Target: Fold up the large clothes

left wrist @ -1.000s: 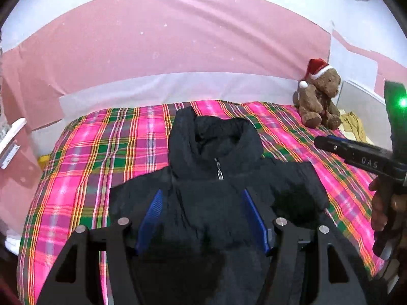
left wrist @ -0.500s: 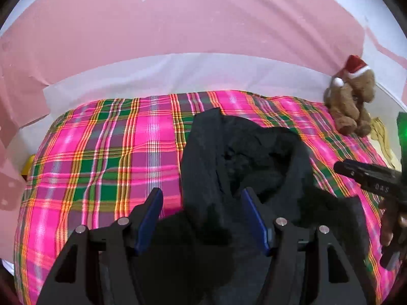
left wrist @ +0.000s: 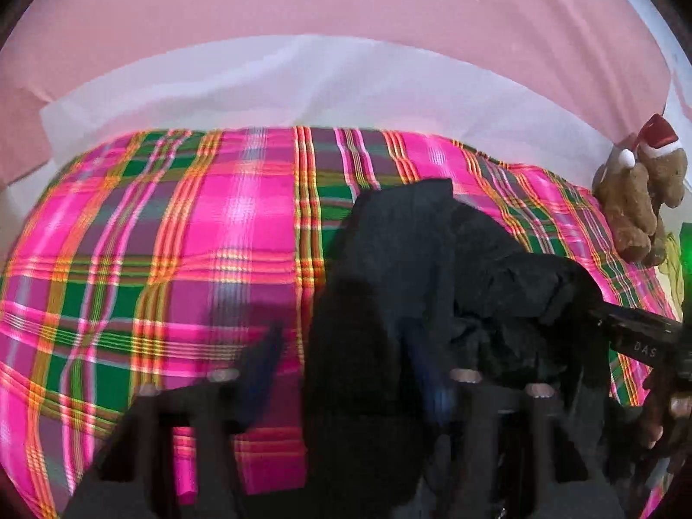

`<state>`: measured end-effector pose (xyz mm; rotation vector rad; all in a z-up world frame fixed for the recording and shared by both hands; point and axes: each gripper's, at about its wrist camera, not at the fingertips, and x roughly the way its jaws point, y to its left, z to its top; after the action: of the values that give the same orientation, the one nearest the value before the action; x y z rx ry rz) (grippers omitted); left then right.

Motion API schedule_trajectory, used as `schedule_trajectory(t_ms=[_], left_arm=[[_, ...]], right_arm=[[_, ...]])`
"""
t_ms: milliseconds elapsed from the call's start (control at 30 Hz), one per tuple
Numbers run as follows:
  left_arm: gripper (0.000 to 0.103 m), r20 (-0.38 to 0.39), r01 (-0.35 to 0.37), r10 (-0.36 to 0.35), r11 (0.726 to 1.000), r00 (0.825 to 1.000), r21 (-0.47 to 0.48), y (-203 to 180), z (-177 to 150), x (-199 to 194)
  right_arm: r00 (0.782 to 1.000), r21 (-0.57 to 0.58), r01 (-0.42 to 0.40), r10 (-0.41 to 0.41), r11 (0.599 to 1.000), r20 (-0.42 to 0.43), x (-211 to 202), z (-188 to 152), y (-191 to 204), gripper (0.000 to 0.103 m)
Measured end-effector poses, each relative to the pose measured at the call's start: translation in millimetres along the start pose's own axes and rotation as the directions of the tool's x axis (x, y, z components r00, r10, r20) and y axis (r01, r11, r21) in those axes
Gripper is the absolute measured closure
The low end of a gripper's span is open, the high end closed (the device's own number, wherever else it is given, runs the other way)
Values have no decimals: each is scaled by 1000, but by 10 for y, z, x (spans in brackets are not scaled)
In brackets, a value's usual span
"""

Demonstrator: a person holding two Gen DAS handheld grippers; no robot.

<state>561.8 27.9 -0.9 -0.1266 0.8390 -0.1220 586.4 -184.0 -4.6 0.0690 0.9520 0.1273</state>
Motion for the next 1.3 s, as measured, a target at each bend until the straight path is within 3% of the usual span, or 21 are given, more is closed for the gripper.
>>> schedule_trajectory(t_ms=[33,67,100,400,633,767,967,1300], left_arm=[[92,-17,13,-13,1000,1000,0,-15,-21,39],[93,-11,9,-9,1000,1000,1,-17,-41,32],[98,8,13,-13,1000,1000,8,-30,-64,-13],[100,179,89,-80,995,981,-45,78,-293,-1077],[100,264,167,-141,983,954,-79,229,-806,-1912],[100,267,182,-150,978,952,-100,299,-1208,-2129],[100,237,202,-158,963,959,-177,484,-1753,-2216],[100,100,101,-79,968,992,-232,740,-2400,-2118]], right_arm=[[1000,-2,1,-1,1000,-5,12,3,6,79],[1000,-6,-23,23,1000,2,-10,-3,22,94],[999,-9,-30,30,1000,19,-77,-20,45,95],[973,-24,-117,119,993,198,-1092,-309,36,97],[937,-29,-189,189,982,294,-1943,-908,56,97],[935,-17,-212,208,977,289,-2141,-1329,62,97],[948,37,-237,223,971,226,-2124,-1894,6,97],[969,73,-231,222,970,112,-1889,-2454,-9,95]])
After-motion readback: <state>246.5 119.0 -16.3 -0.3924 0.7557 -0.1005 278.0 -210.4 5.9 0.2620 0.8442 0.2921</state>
